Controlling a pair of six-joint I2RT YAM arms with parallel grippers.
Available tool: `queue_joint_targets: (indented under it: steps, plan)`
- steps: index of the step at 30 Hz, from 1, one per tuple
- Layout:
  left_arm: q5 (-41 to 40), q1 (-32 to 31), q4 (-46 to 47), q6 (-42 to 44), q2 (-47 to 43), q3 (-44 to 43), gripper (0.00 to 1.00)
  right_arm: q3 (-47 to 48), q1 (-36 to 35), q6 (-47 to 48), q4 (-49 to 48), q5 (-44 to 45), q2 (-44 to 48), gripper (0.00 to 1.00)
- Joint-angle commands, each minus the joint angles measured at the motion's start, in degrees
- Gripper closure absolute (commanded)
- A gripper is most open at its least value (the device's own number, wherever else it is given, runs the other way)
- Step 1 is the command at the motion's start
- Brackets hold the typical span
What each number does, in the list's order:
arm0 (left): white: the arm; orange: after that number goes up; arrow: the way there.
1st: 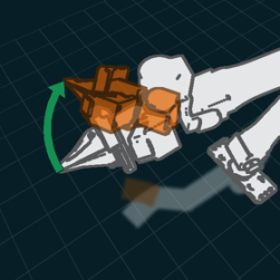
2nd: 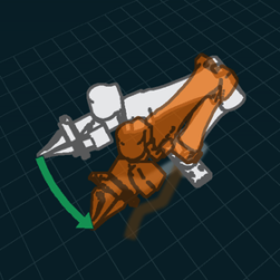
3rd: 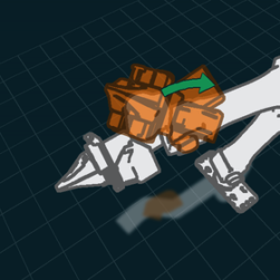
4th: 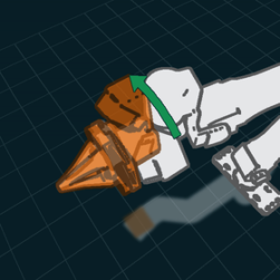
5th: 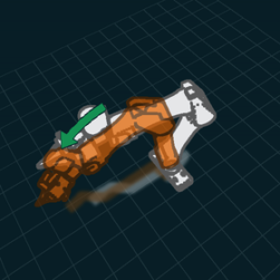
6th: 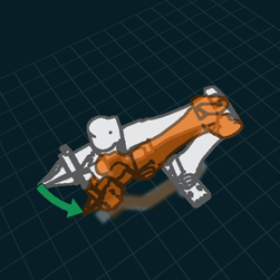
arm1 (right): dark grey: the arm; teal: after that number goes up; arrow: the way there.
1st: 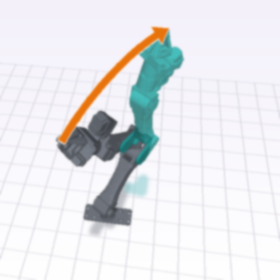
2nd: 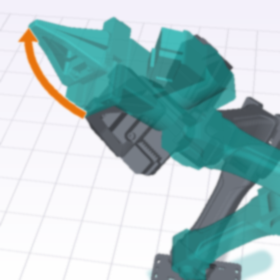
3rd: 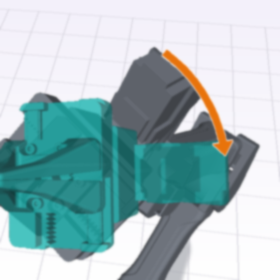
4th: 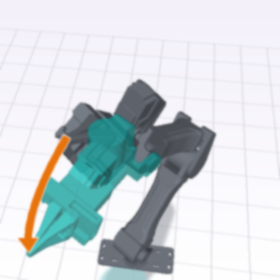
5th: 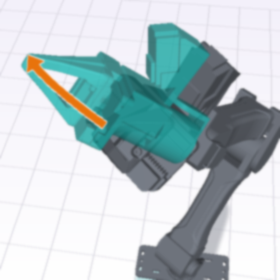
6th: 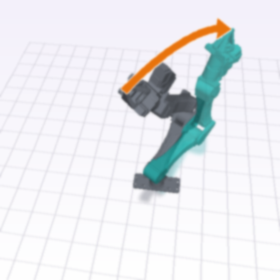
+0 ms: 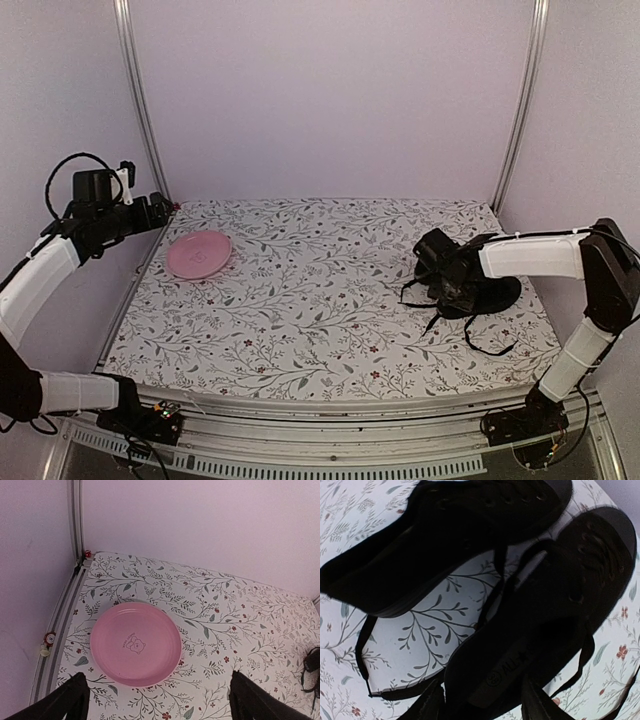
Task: Tie the shoes
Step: Pick up the shoe from the center of the board, then place the shoe at the center of the board.
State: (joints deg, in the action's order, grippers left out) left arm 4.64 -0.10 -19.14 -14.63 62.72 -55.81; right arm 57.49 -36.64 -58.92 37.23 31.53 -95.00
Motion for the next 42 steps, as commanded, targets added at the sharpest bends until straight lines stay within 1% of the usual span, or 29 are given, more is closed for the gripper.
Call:
queue_joint_targets:
  steps: [1, 4, 5, 7, 10, 14, 17, 18, 21, 23, 26, 32, 35, 38, 42]
  plan:
    - [0.97, 0.49, 0.40, -0.22, 0.39, 0.55, 0.03, -3.00, 0.04, -0.69, -3.61, 1.05, -0.20, 0.60]
    - [0.55, 0.54, 0.56, -0.22, 0.36, 0.79, 0.03, -3.97, 0.08, 0.02, -3.74, 1.82, 1.57, 0.95]
    - [0.43, 0.61, 0.54, -0.22, 0.43, 0.79, 0.03, -4.00, 0.08, 0.07, -3.00, 2.81, 2.56, 0.97]
    - [0.30, 0.63, 0.59, -0.23, 0.39, 0.85, 0.03, -3.80, 0.08, 0.54, -1.59, 4.56, 5.09, 0.98]
    - [0.59, 0.76, 0.80, -0.50, 0.47, 0.79, 0.03, -3.24, 0.08, 4.19, -1.08, 6.02, 10.69, 0.98]
    - [1.84, 0.87, 1.18, -0.87, 0.76, 0.68, 0.03, -2.71, 0.07, 11.25, -3.64, 5.84, 19.53, 0.98]
    - [2.08, 0.92, 1.42, -1.18, 0.82, 0.84, 0.03, -3.32, 0.08, 18.31, -10.30, 1.71, 26.23, 0.98]
    - [2.23, 1.00, 1.53, -1.19, 0.88, 0.87, 0.03, -3.65, 0.09, 22.19, -13.07, -0.27, 28.08, 0.98]
    - [2.96, 1.11, 1.56, -1.14, 1.06, 0.84, 0.03, -3.11, 0.00, 28.69, -20.69, -8.00, 31.32, 0.98]
    - [3.00, 1.29, 1.41, -1.09, 1.30, 0.75, 0.03, -0.70, -0.07, 31.89, -23.35, -12.95, 30.39, 0.98]
    - [2.61, 1.64, 0.98, -1.37, 1.68, 0.66, 0.03, 3.88, -1.34, 36.53, -26.45, -17.96, 26.46, 0.98]
    - [3.10, 2.12, 0.99, -1.95, 1.74, 0.57, 0.03, 11.34, -5.81, 47.26, -34.07, -25.58, 14.53, 0.98]
    - [2.45, 2.21, 1.12, -2.10, 1.45, 0.87, 0.03, 14.36, -9.41, 53.82, -38.15, -29.79, 8.45, 0.98]
    - [1.94, 2.38, 1.10, -2.24, 1.35, 0.83, 0.03, 15.06, -12.79, 57.11, -41.44, -34.54, 3.04, 0.98]
    - [1.43, 2.42, 1.29, -2.44, 1.18, 1.12, 0.03, 15.33, -18.16, 57.85, -40.78, -40.15, -2.64, 0.98]
